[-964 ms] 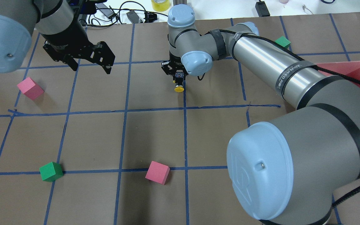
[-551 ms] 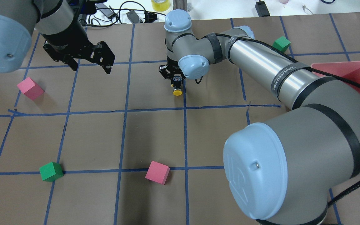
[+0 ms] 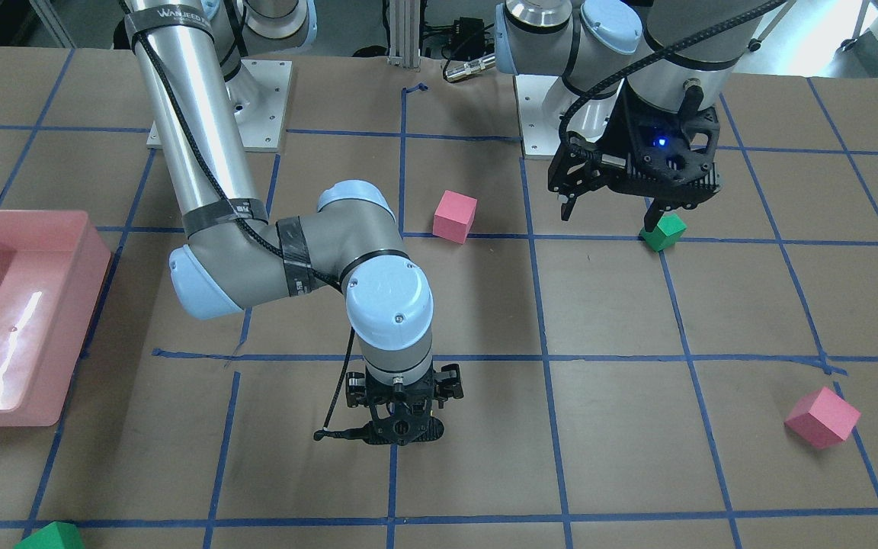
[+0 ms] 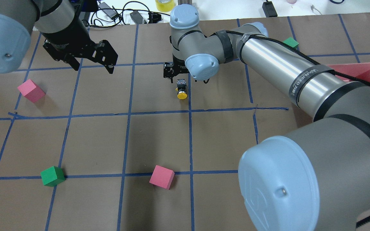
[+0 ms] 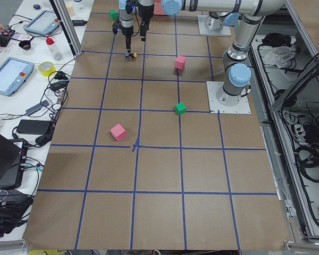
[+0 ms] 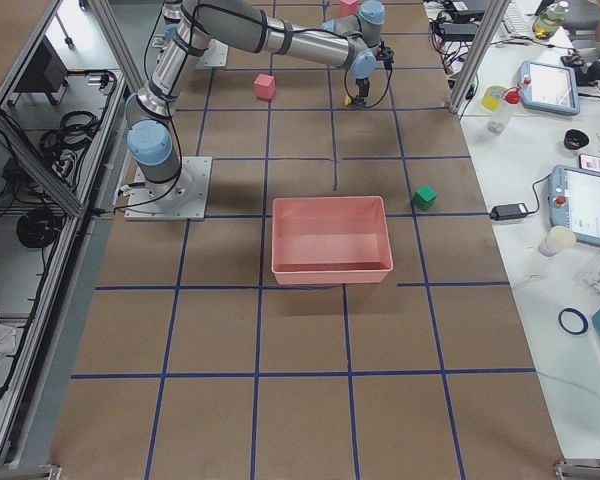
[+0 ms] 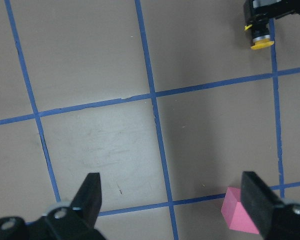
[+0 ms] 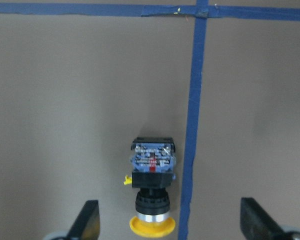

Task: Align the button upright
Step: 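Release the button on the table and raise the right gripper away, then move the left gripper over the button lying on its side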

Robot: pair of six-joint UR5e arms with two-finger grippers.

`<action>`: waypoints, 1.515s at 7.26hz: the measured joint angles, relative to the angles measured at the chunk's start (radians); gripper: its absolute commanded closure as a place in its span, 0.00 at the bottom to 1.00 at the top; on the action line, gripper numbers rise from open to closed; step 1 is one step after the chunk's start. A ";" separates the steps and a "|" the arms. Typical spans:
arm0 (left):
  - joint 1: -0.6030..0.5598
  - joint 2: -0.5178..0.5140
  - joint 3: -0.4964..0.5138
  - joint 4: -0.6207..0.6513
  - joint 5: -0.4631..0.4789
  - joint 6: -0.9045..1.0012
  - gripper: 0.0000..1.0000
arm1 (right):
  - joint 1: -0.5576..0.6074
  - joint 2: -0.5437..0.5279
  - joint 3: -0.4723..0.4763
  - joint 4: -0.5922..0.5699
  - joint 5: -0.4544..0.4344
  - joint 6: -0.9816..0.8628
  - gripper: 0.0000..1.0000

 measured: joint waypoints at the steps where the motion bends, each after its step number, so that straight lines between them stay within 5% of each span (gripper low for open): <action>1: 0.001 -0.004 0.005 0.002 0.000 -0.004 0.00 | -0.007 -0.054 0.039 0.000 -0.003 -0.057 0.00; 5: 0.001 -0.023 0.007 0.006 0.002 -0.016 0.00 | -0.178 -0.308 0.214 0.057 -0.005 -0.175 0.00; 8: -0.007 -0.054 -0.004 0.042 -0.008 -0.065 0.00 | -0.307 -0.471 0.246 0.228 -0.036 -0.289 0.00; 11: -0.091 -0.110 -0.109 0.321 -0.029 -0.105 0.00 | -0.343 -0.515 0.225 0.331 -0.040 -0.330 0.00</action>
